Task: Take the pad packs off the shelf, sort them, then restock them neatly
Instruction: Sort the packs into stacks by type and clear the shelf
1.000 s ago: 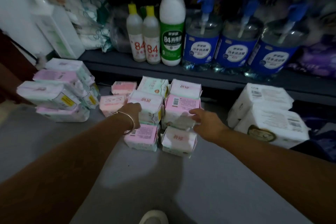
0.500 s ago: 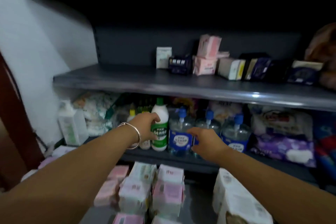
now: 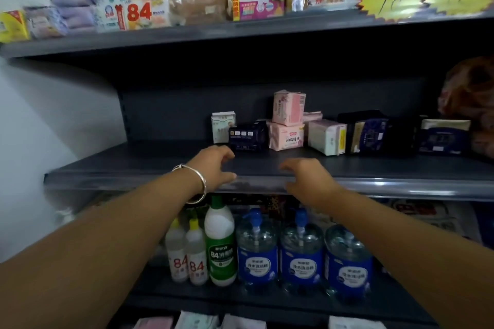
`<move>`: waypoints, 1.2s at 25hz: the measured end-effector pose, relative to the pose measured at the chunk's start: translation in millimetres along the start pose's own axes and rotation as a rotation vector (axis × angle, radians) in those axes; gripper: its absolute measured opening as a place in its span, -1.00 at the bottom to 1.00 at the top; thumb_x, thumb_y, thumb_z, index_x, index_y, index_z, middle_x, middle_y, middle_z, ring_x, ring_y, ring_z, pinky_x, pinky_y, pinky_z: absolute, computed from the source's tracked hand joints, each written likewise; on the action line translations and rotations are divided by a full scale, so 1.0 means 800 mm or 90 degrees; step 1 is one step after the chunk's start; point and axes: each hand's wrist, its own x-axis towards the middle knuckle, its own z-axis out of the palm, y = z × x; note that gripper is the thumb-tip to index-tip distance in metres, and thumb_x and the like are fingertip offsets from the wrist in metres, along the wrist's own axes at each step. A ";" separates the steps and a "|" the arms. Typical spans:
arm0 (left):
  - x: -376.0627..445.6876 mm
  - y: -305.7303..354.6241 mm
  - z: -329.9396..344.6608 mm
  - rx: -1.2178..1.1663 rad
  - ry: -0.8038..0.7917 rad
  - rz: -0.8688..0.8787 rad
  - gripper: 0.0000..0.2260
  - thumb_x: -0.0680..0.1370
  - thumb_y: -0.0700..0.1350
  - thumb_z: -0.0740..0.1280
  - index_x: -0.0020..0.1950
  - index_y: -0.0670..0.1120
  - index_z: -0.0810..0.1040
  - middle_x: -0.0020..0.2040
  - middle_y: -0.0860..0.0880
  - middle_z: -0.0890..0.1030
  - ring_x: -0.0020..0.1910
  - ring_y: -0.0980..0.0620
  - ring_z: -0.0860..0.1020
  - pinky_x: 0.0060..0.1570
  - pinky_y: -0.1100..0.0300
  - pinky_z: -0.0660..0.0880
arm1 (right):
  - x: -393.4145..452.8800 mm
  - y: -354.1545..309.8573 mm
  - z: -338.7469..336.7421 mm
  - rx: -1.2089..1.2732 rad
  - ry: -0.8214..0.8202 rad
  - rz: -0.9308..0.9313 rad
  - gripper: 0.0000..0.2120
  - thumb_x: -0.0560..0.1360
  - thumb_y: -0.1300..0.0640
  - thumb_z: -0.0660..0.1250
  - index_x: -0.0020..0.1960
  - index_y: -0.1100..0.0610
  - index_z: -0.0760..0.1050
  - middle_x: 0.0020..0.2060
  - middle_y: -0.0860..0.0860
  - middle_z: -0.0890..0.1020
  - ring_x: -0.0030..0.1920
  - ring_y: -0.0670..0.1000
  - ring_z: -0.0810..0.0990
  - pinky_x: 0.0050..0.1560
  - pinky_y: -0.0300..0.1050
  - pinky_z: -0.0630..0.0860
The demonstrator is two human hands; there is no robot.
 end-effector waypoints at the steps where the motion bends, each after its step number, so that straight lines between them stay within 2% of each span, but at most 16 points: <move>1: 0.016 -0.006 0.001 0.005 0.002 0.002 -0.55 0.49 -0.08 0.39 0.36 -0.09 0.38 0.29 -0.08 0.44 0.24 -0.02 0.45 0.23 0.19 0.38 | 0.016 -0.003 0.003 0.009 0.007 -0.007 -0.53 0.51 0.28 0.28 0.41 0.14 0.36 0.30 0.13 0.49 0.27 0.12 0.48 0.24 -0.02 0.45; 8: 0.126 -0.044 0.015 0.040 0.037 0.001 -0.48 0.49 -0.25 0.35 0.43 -0.08 0.30 0.37 -0.10 0.36 0.32 -0.06 0.39 0.30 0.19 0.30 | 0.116 0.016 0.017 -0.032 0.004 -0.017 -0.54 0.51 0.28 0.28 0.40 0.15 0.36 0.22 0.17 0.54 0.20 0.17 0.51 0.18 0.05 0.49; 12: 0.195 -0.066 0.029 0.079 0.033 -0.024 -0.40 0.49 -0.28 0.31 0.48 -0.02 0.21 0.39 -0.12 0.32 0.36 -0.13 0.31 0.35 0.00 0.31 | 0.175 0.037 0.017 -0.056 -0.007 -0.020 -0.56 0.48 0.28 0.29 0.36 0.14 0.40 0.16 0.16 0.56 0.16 0.17 0.52 0.12 -0.02 0.52; 14: 0.232 -0.081 0.035 0.090 0.035 -0.035 -0.39 0.49 -0.30 0.28 0.49 -0.01 0.19 0.44 -0.12 0.27 0.40 -0.14 0.27 0.38 -0.03 0.28 | 0.205 0.044 0.018 -0.069 -0.002 -0.033 -0.57 0.48 0.26 0.30 0.34 0.14 0.42 0.18 0.15 0.55 0.18 0.16 0.52 0.14 -0.05 0.50; 17: 0.280 -0.102 0.039 0.104 0.037 -0.052 -0.38 0.49 -0.32 0.27 0.51 -0.04 0.16 0.49 -0.10 0.19 0.45 -0.12 0.22 0.42 0.07 0.21 | 0.248 0.052 0.020 -0.094 0.015 -0.049 -0.61 0.49 0.25 0.29 0.32 0.15 0.44 0.29 0.08 0.46 0.24 0.14 0.48 0.22 -0.12 0.44; 21: 0.330 -0.126 0.042 0.134 0.034 -0.046 -0.31 0.48 -0.36 0.28 0.53 -0.08 0.07 0.52 -0.10 0.13 0.48 -0.08 0.16 0.43 0.17 0.17 | 0.286 0.065 0.027 -0.106 0.005 -0.019 -0.61 0.51 0.24 0.26 0.33 0.10 0.42 0.25 0.09 0.49 0.21 0.12 0.48 0.05 -0.21 0.41; 24: 0.365 -0.143 0.054 0.170 0.010 -0.040 -0.30 0.49 -0.33 0.27 0.54 -0.12 0.01 0.54 -0.10 0.08 0.51 -0.08 0.10 0.46 0.15 0.10 | 0.301 0.078 0.032 -0.104 0.012 0.013 -0.62 0.53 0.23 0.25 0.34 0.12 0.41 0.26 0.12 0.50 0.22 0.15 0.49 0.14 -0.12 0.45; 28: 0.403 -0.163 0.072 0.253 -0.024 -0.046 -0.31 0.53 -0.21 0.27 0.55 -0.11 -0.06 0.56 -0.09 0.00 0.53 -0.03 0.01 0.48 0.04 0.06 | 0.305 0.090 0.037 -0.084 0.040 0.007 -0.60 0.53 0.23 0.26 0.36 0.12 0.38 0.32 0.07 0.43 0.31 0.13 0.42 0.22 -0.21 0.34; 30: 0.418 -0.170 0.081 0.303 -0.021 -0.041 -0.31 0.55 -0.16 0.26 0.55 -0.12 -0.09 0.55 -0.10 -0.01 0.53 -0.06 0.00 0.47 0.03 0.06 | 0.308 0.093 0.041 -0.099 0.056 -0.003 -0.58 0.53 0.22 0.25 0.38 0.11 0.36 0.27 0.07 0.44 0.27 0.14 0.44 0.22 -0.16 0.39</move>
